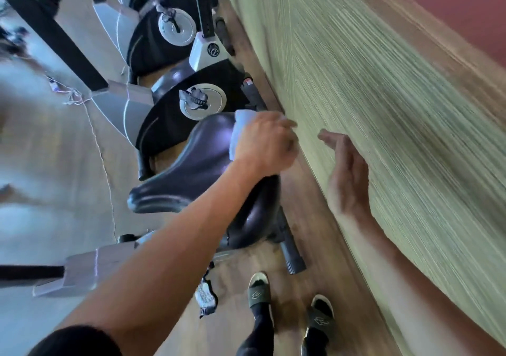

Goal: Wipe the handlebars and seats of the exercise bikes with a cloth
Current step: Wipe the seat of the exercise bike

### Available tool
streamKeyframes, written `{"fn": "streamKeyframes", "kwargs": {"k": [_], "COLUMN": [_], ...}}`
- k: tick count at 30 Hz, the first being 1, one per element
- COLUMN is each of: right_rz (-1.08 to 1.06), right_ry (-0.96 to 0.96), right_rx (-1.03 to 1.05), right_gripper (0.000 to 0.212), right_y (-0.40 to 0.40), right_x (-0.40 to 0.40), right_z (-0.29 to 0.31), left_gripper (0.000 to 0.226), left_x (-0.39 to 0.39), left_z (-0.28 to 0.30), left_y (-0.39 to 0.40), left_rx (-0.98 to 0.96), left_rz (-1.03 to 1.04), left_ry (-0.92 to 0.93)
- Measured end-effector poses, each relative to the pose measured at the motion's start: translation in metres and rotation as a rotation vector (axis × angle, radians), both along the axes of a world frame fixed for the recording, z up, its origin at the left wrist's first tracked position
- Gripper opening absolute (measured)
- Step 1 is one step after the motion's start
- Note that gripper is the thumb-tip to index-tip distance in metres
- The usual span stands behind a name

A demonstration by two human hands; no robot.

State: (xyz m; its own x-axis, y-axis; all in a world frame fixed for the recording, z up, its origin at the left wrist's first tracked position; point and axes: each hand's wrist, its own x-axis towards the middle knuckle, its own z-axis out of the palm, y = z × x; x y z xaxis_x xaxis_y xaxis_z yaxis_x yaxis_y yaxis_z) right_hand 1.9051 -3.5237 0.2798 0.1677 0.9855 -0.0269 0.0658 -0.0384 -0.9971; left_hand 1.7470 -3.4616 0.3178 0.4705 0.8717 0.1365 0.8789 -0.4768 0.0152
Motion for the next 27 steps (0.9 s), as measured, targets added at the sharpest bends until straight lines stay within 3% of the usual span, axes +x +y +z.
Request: {"fn": "streamKeyframes", "kwargs": {"k": [3,6,12,17,22,27], "right_rz": [0.014,0.041,0.026,0.030,0.068,0.100], "right_ry": [0.040,0.034,0.050,0.109,0.056,0.080], "right_rx": [0.000,0.014,-0.022,0.006,0.052,0.031], "right_gripper": [0.052,0.049,0.057,0.057,0.067,0.077], "right_y": [0.006,0.008,0.010,0.024,0.039,0.051], "right_x": [0.005,0.016,0.028,0.016,0.009,-0.010], "right_z": [0.004,0.003,-0.008,-0.011,-0.021,-0.031], "left_gripper": [0.028,0.037,0.061,0.059,0.063,0.054], "left_x": [0.009,-0.016,-0.006,-0.015,-0.024,-0.021], "left_z": [-0.006,-0.004,0.001,0.006,0.010,0.008], "left_y": [-0.044,-0.049,-0.006,-0.022,0.050,0.006], "left_rx": [-0.077,-0.106,-0.033,-0.159,-0.200,-0.279], "left_rz": [-0.274,-0.382,0.141,-0.113,0.112,-0.282], "left_ry": [0.009,0.094,0.148,0.222,0.325,0.324]}}
